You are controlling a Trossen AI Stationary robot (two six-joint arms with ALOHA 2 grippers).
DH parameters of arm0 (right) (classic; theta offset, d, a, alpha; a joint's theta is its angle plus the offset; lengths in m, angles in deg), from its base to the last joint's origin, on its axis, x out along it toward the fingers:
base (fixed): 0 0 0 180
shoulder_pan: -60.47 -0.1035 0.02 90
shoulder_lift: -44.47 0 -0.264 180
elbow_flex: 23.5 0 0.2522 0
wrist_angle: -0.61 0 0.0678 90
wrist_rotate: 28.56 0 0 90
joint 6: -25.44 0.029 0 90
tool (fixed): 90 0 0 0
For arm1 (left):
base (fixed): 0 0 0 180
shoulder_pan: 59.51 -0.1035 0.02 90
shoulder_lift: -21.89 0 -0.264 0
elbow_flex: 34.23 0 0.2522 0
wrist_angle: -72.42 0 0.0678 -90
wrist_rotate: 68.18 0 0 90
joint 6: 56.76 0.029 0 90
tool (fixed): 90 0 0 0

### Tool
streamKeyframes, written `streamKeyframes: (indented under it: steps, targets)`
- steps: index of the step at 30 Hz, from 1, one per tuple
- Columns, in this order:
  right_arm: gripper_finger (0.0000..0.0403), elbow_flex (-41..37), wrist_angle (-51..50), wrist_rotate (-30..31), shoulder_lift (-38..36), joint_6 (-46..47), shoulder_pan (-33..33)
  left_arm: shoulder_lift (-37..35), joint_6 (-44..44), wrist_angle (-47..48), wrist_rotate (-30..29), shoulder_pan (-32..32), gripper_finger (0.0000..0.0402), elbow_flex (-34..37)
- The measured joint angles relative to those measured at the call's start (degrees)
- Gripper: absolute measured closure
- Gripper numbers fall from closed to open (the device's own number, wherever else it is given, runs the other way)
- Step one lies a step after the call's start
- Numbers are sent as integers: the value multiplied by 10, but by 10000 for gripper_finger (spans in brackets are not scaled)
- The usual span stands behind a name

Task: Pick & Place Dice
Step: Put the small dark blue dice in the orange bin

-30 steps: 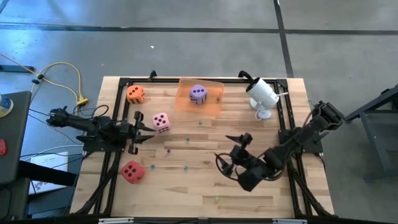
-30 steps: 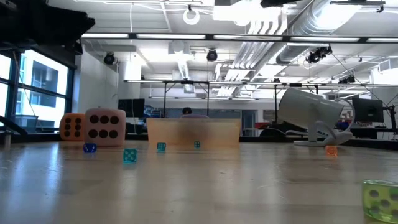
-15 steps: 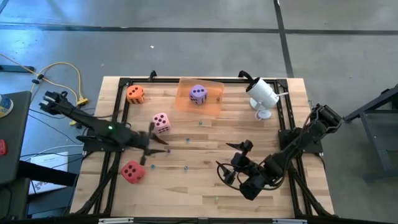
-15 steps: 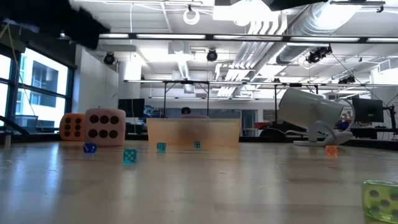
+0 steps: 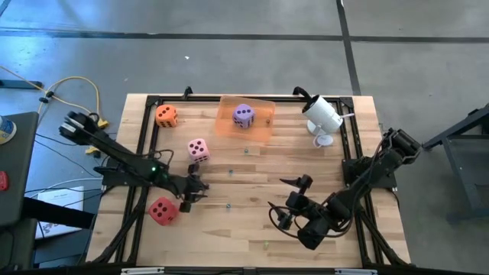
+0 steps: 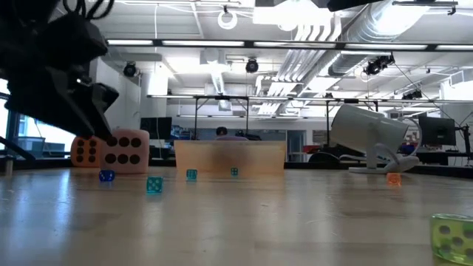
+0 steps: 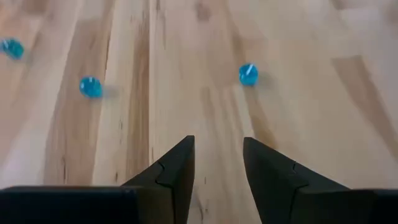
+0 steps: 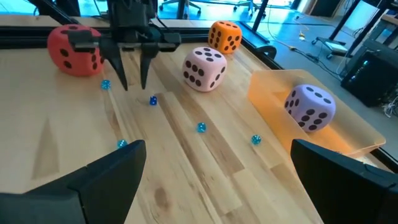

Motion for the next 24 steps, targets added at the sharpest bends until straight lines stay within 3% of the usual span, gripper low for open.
streamKeyframes:
  steps: [12,18,24]
  targets:
    - [10,0,2,-6,0,-42,31,34,-16,19,-55,-34,271,-1]
    - [10,0,2,-53,0,-42,43,34,-42,25,-48,-39,271,-1]
    - [10,0,2,-58,0,-27,42,34,-37,27,-47,-20,271,-1]
